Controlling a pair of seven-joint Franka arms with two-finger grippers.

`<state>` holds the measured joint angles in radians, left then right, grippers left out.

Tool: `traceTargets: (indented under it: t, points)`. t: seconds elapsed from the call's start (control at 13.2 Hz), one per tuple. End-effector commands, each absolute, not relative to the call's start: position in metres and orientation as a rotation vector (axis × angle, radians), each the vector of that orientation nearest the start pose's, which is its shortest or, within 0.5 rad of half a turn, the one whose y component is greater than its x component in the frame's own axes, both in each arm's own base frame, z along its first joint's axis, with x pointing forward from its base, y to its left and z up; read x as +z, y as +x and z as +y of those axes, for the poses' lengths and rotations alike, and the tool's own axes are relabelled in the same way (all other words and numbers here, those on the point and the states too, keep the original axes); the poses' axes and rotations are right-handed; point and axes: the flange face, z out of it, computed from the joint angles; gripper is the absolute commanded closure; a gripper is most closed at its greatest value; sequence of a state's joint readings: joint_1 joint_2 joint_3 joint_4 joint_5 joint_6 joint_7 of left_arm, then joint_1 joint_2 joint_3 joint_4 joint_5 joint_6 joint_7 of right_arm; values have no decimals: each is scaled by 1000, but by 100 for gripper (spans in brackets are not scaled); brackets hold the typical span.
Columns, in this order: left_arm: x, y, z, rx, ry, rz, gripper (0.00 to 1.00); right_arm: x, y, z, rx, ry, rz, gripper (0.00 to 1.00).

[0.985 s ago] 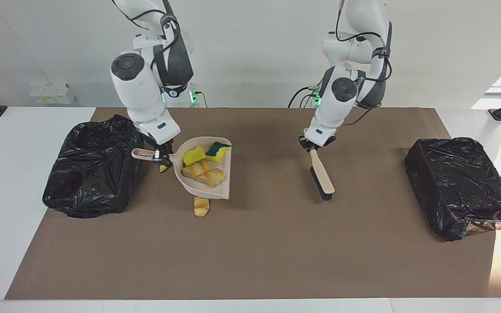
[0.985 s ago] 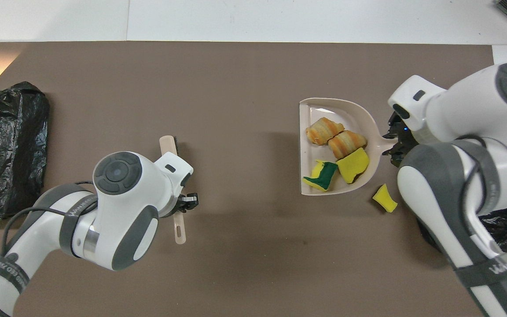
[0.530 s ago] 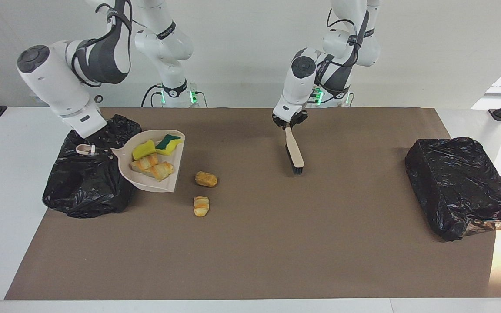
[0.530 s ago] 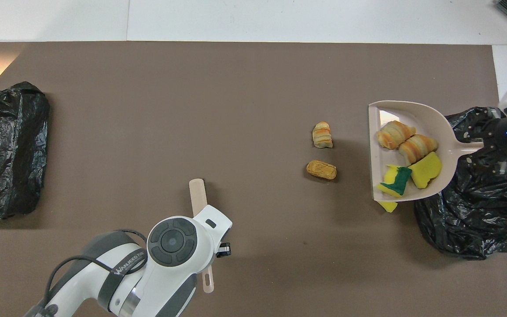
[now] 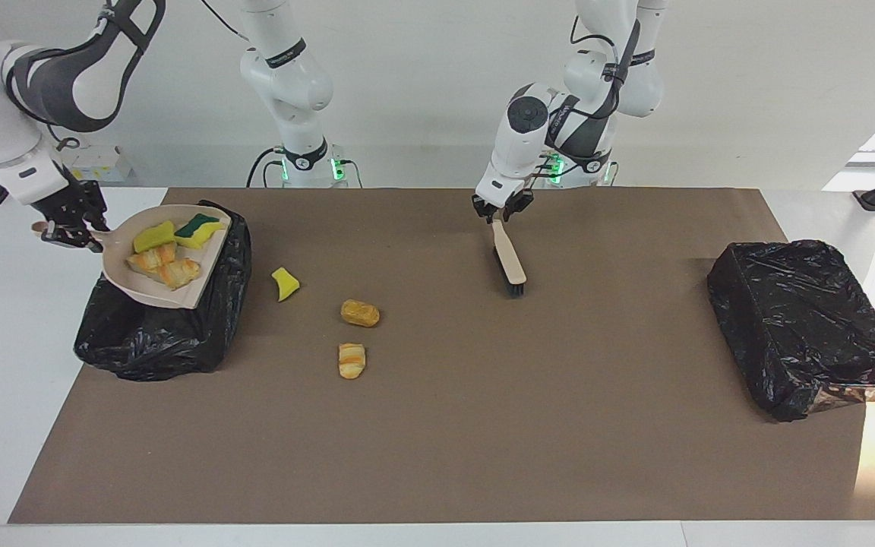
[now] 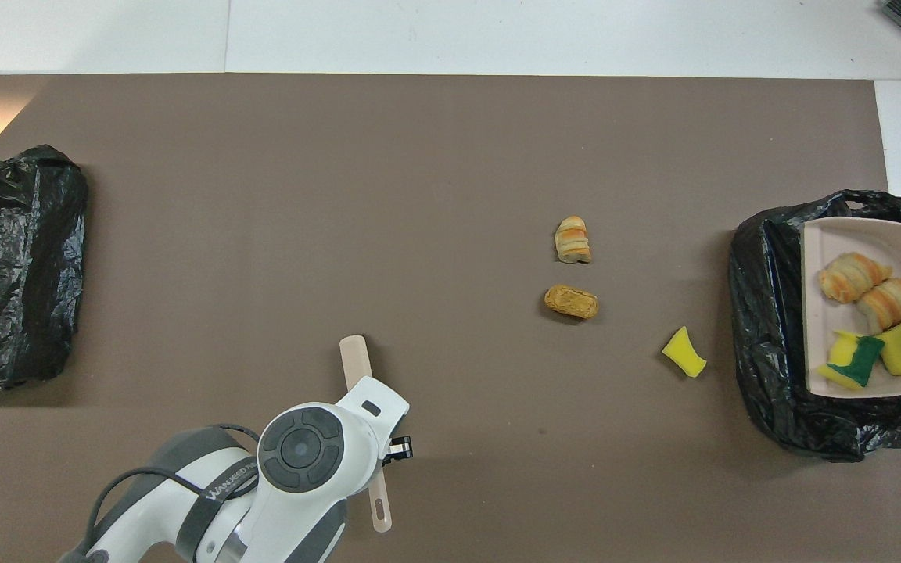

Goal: Sweep and dump trash in bin
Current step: 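Tip the dustpan into the bag while the left gripper drops the brush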

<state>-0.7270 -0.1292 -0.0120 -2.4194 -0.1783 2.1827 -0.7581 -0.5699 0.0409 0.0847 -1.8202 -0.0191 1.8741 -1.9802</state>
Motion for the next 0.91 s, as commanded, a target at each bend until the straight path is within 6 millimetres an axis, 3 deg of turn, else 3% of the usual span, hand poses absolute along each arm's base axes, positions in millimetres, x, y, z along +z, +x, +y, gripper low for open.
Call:
traceTargets:
  t: [0.0, 0.15, 0.3, 0.45, 0.61, 0.83]
  points:
    - [368, 389, -290, 256, -3168, -352, 0, 520, 505, -287, 107, -2349, -2260, 100]
    - [379, 432, -260, 211, -3204, -340, 0, 522, 508, -295, 232, -2373, -2340, 100]
    - [391, 473, -233, 147, -3235, -302, 0, 518, 515, -284, 317, -2426, -2329, 100]
    - [403, 515, -205, 78, -3260, -268, 0, 512, 526, -258, 491, -2496, -2300, 100]
    - [415, 545, -179, 34, -3250, -148, 0, 509, 532, -236, 656, -2461, -2357, 100]
    - [441, 573, -144, 20, -3254, -26, 0, 501, 532, -202, 734, -2442, -2380, 100]
